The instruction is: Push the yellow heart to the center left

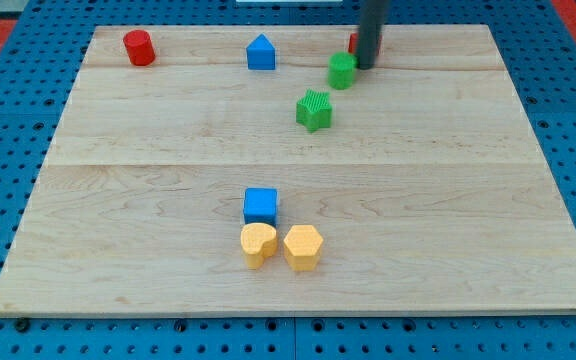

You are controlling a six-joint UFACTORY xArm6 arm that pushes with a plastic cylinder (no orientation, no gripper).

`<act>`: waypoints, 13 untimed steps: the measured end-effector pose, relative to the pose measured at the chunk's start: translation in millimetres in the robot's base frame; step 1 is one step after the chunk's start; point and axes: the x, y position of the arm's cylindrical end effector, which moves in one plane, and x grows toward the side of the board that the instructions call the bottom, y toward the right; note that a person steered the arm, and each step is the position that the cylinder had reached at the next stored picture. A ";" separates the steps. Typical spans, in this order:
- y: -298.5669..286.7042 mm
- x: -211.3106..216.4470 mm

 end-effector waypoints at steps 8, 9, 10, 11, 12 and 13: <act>-117.4 306.5; -83.0 310.0; -77.3 293.0; -76.1 261.6; -126.3 244.9; -229.0 227.6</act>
